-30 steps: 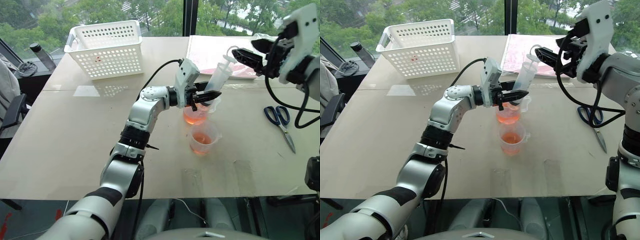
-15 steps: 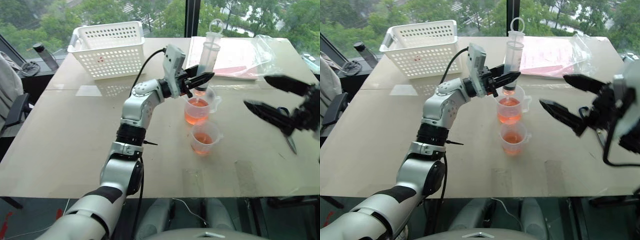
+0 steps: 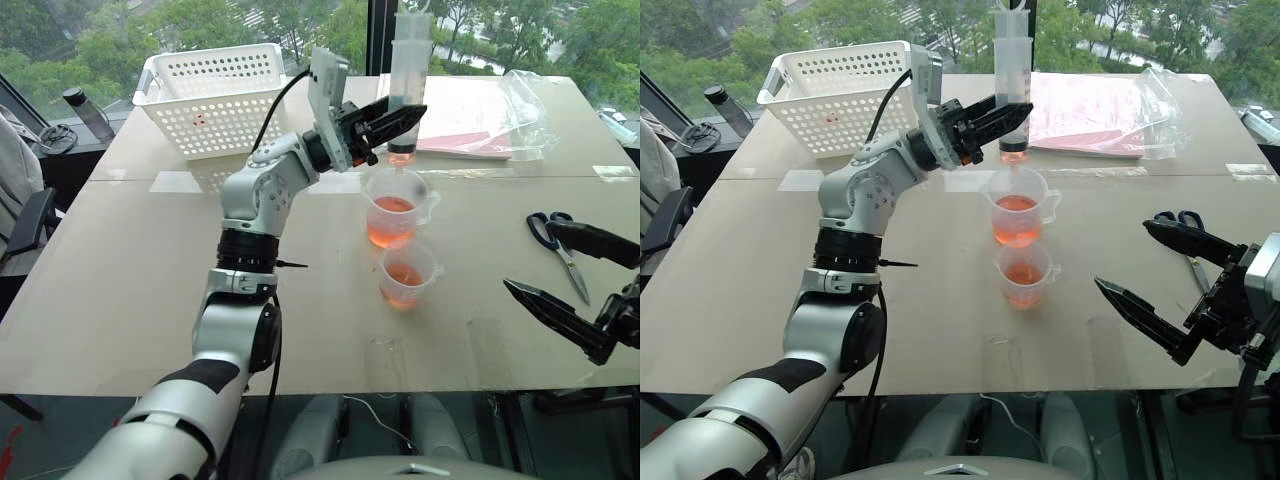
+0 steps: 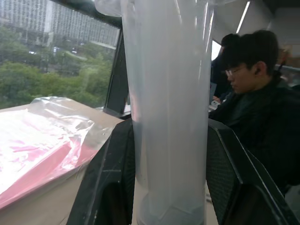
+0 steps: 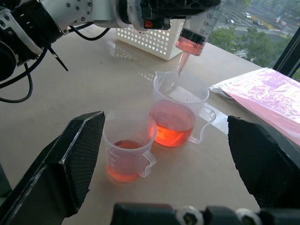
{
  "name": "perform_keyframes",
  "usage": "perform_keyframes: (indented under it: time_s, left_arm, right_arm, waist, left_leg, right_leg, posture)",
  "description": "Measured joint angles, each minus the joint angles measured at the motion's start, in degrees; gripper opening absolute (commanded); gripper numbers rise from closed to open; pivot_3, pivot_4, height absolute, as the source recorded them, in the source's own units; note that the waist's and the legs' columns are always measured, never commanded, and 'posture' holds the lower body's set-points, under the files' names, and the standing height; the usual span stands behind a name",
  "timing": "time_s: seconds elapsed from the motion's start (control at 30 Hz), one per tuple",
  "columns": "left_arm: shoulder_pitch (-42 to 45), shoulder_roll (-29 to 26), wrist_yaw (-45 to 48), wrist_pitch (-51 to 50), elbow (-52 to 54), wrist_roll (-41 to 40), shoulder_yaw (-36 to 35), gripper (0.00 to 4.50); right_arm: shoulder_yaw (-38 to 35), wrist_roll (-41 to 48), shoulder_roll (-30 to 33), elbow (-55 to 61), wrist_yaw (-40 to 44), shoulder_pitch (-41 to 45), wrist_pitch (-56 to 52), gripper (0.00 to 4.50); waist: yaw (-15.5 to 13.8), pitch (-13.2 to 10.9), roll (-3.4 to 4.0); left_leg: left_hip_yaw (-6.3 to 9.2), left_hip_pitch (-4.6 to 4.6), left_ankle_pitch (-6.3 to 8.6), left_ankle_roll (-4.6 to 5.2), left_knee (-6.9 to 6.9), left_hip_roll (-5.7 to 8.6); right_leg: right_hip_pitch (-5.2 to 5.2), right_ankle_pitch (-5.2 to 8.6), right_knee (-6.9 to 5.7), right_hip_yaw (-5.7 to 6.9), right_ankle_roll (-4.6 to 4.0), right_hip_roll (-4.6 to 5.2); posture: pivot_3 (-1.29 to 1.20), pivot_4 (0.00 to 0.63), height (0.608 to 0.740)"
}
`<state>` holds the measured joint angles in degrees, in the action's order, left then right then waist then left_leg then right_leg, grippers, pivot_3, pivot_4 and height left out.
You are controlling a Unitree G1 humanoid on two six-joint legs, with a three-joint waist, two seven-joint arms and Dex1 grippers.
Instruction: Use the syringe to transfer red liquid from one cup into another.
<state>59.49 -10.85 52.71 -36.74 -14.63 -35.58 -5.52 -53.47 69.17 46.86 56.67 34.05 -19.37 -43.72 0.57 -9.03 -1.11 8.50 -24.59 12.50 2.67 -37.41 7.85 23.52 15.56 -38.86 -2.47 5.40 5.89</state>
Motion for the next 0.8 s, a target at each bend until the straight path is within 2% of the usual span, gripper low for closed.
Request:
perform_keyframes:
  time_s: [0.1, 0.27, 0.4, 0.53, 0.63, 0.8]
  left_arm:
    - [-1.09, -1.55, 5.08, -4.44, 6.41, -5.06, 1.2, 1.43]
    - [-8.26, -3.64, 13.05, -6.09, 10.88, -7.28, 5.76, 1.43]
    - [-12.01, -4.0, 19.8, 0.31, 11.47, -4.92, 9.96, 1.43]
    - [-14.65, -2.86, 22.37, 9.15, 9.31, 0.47, 13.62, 1.43]
    - [-16.38, -1.79, 23.26, 13.99, 6.28, 3.73, 15.29, 1.43]
    - [-17.43, 0.9, 25.2, 23.86, -0.36, 8.53, 17.4, 1.43]
  right_arm:
    - [-1.6, 1.15, 0.11, 0.29, -0.81, -2.37, 1.83, 4.48]
    - [-4.15, 3.73, 0.11, 1.62, -1.19, -8.62, 4.29, 4.48]
    - [-7.45, 4.86, 0.22, 2.35, 1.97, -16.19, 6.35, 4.48]
    - [-8.34, 4.29, 0.87, 2.66, 3.83, -21.21, 8.24, 4.48]
    - [-8.25, 4.01, 1.79, 2.7, 2.54, -21.36, 9.24, 4.48]
    - [-5.01, 11.52, 10.75, 2.26, -10.31, -12.3, 10.93, 4.48]
  waist:
    - [0.08, 0.02, 0.04]
    - [-0.14, 0.02, 0.03]
    - [-0.81, 0.02, 0.03]
    - [-1.47, 0.0, 0.0]
    - [-1.47, -0.01, -0.02]
    - [-1.45, -0.02, -0.03]
  left_leg:
    - [-0.01, 0.08, 0.0, 0.0, 0.0, -0.01]
    - [-0.03, 0.58, 0.02, 0.02, 0.13, -0.03]
    - [-0.04, 0.85, 0.22, 0.34, 0.16, -0.04]
    - [-0.04, 0.84, 0.23, 0.37, 0.15, -0.03]
    - [-0.03, 0.82, 0.23, 0.37, 0.16, -0.04]
    - [-0.01, 0.78, 0.23, 0.37, 0.17, -0.05]
  right_leg:
    - [-0.06, 0.0, 0.01, -0.03, 0.0, -0.01]
    - [-0.51, 0.01, 0.08, -0.04, -0.01, 0.0]
    - [-0.93, 0.02, 0.34, 0.0, 0.0, 0.02]
    - [-0.94, 0.01, 0.41, 0.0, 0.01, 0.04]
    - [-0.93, 0.01, 0.41, 0.01, 0.01, 0.04]
    - [-0.93, 0.01, 0.46, 0.07, 0.0, 0.08]
  posture:
    - [0.0, 0.15, 0.74]
    - [0.0, 0.15, 0.74]
    - [0.0, 0.15, 0.74]
    - [0.0, 0.15, 0.74]
    - [0.0, 0.15, 0.74]
    - [0.0, 0.15, 0.74]
